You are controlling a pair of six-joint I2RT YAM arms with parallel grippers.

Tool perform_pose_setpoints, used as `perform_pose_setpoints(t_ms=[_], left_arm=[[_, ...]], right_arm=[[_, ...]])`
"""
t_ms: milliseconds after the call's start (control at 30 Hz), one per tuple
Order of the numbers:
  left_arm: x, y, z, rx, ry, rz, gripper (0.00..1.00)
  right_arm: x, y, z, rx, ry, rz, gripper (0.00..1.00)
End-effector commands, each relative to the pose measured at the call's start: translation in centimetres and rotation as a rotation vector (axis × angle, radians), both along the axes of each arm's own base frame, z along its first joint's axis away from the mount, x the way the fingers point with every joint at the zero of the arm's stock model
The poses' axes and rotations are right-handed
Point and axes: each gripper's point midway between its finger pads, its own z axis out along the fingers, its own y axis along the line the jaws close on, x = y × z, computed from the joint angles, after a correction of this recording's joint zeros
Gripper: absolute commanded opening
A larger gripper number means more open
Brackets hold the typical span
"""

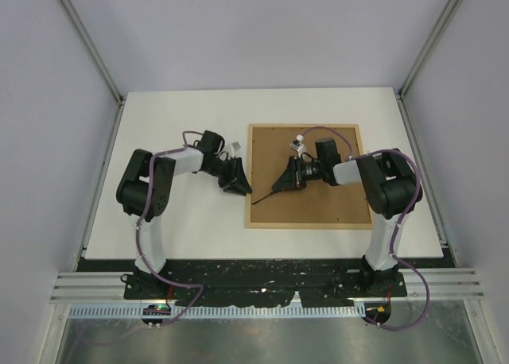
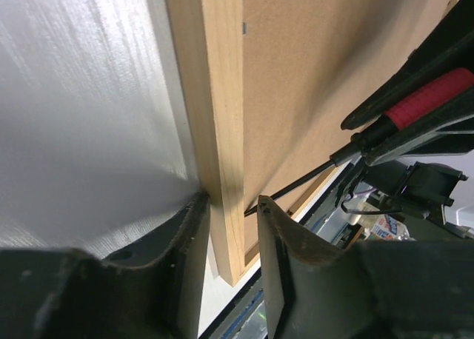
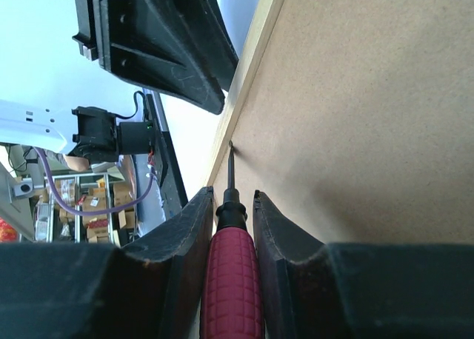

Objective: Take the photo out of the frame
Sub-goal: Release the photo frame item from the photo frame.

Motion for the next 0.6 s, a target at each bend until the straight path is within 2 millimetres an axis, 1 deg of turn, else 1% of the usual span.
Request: perform_pose_setpoints(t_ms=[0,67,133,267,333,400,567], left_arm=[[0.0,1.2,-3.2,0.131,0.004,0.006,0.31],[0.0,1.2,-3.4,0.138,0.008,0.006,0.23],[-0.1,1.2,-3.5,0.14,0.013,0.007,0.16],[-0.3,1.4,-3.7,0.149,0.019,0.012,0.07],[-0.5,1.4,-3.9,0.15,0.027,0.018,0.03],[-0.5,1.3,-3.9,0.145,0.029,0.021,0.0],[-0.6,1.1,-3.9,0.127,0.043,0.032,0.0]], right_arm=[[0.4,0.5,0.7,0.016,-0.053,0.002,0.08],[0.4,0.5,0.5,0.017,-0.046,-0.005,0.08],[0.6,0.5,0.3,0.014,-0.038,-0.019,0.08],[0.8,0.3,0.1,0.007,-0.045,-0.04,0.08],[0.6,0.3,0.1,0.012,-0.043,-0.041,0.08],[0.3,0.4,0.0,0.021,-0.026,-0.044,0.08],[-0.3,1.0,-0.8,0.012,-0.002,-0.037,0.08]])
